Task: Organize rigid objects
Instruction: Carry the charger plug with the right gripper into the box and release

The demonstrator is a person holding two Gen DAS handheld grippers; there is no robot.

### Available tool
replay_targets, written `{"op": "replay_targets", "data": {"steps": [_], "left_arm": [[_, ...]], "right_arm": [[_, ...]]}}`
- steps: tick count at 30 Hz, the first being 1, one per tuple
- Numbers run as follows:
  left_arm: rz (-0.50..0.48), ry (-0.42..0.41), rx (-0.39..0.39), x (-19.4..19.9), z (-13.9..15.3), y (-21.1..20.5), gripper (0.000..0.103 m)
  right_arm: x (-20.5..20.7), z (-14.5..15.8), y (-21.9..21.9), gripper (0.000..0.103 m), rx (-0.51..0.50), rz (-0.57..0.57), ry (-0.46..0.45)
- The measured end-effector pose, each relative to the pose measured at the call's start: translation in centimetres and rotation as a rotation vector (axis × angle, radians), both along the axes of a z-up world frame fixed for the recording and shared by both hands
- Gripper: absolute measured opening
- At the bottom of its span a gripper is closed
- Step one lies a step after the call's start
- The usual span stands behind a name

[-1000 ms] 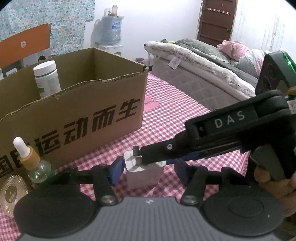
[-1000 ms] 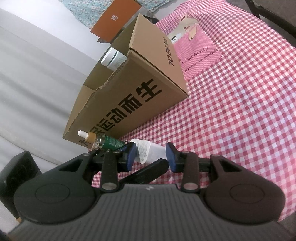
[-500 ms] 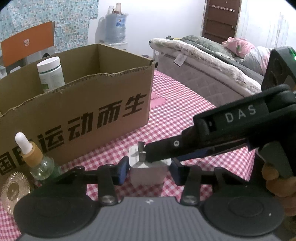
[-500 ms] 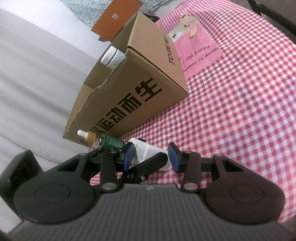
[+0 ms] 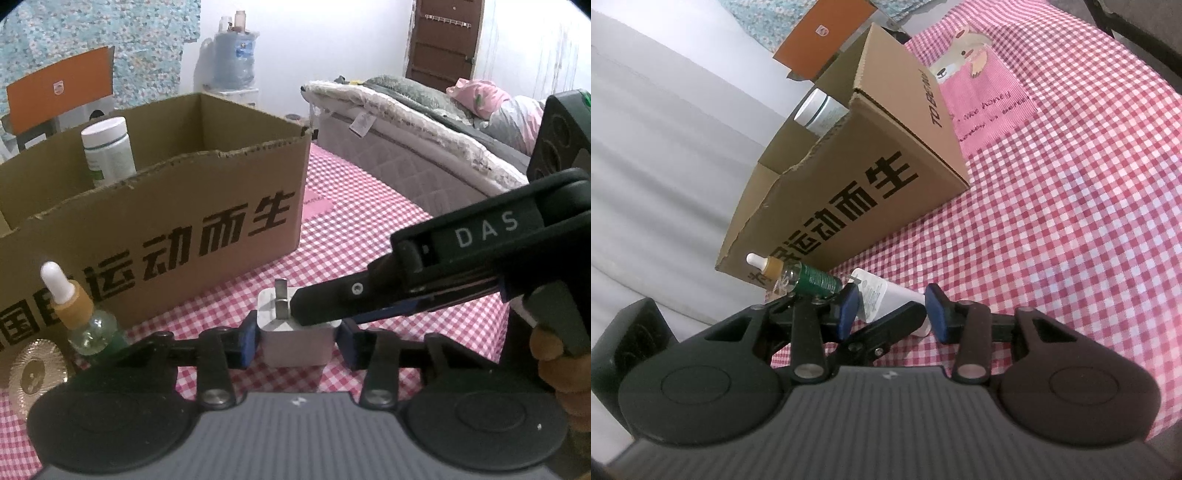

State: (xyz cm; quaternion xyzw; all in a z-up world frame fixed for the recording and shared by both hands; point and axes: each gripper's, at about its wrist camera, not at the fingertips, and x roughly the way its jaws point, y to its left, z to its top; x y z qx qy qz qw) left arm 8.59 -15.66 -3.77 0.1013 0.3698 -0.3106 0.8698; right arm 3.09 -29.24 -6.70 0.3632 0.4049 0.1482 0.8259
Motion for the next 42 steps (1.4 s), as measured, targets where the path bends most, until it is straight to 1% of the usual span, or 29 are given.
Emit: {"op": "replay_targets", "data": {"steps": [5,8,11,16,18,19,22,24,27,31,34,39,42], "left_arm": [[0.016,-0.044,-0.026,-0.7,2.2,0.9,0.044],[0.031,-0.082,-0.046,-0.9,4.3,1.5,0.044],[0.047,-0.119,-0.070,-0.4,7.0,2.1,0.044],[0.067,-0.168,-0.089,1.9,11.2,2.3,0.044],[0.066,-0.177,-0.080,3.4,12.3,2.0,0.044],[0.065,-0.169,-0.079,4.6,12.7,1.8,0.044],[0.064,-0.130,-0.065,8.2,13.0,0.9,0.044],[0.071,-0.085,-0.058,10.8,12.8,0.4,0.044],[0.091,-0.010,-0.056,14.5,11.7,0.0,0.044],[0.113,0.070,-0.061,18.2,10.0,-0.3,0.044],[0.133,0.111,-0.060,20.2,8.9,-0.2,0.044],[0.157,0.131,-0.053,21.8,7.9,-0.2,0.044],[0.164,0.139,-0.058,22.4,7.4,0.0,0.044]], "right_arm": [[-0.2,2.2,0.7,0.039,-0.021,0.020,-0.048],[-0.1,4.4,1.3,0.039,-0.037,0.040,-0.098],[0.4,7.2,1.9,0.039,-0.058,0.065,-0.163],[2.4,12.0,2.6,0.039,-0.113,0.104,-0.263],[4.0,13.4,2.3,0.039,-0.116,0.119,-0.277],[5.1,14.0,2.2,0.039,-0.116,0.125,-0.276],[8.4,15.1,1.6,0.039,-0.130,0.136,-0.251],[11.0,15.3,0.9,0.039,-0.139,0.138,-0.218],[15.1,14.6,0.1,0.039,-0.140,0.138,-0.158],[19.1,12.9,-0.1,0.039,-0.171,0.142,-0.098],[21.2,12.1,0.1,0.039,-0.210,0.151,-0.075],[23.4,11.6,0.9,0.039,-0.282,0.169,-0.073],[23.7,11.5,1.4,0.039,-0.330,0.181,-0.088]]}}
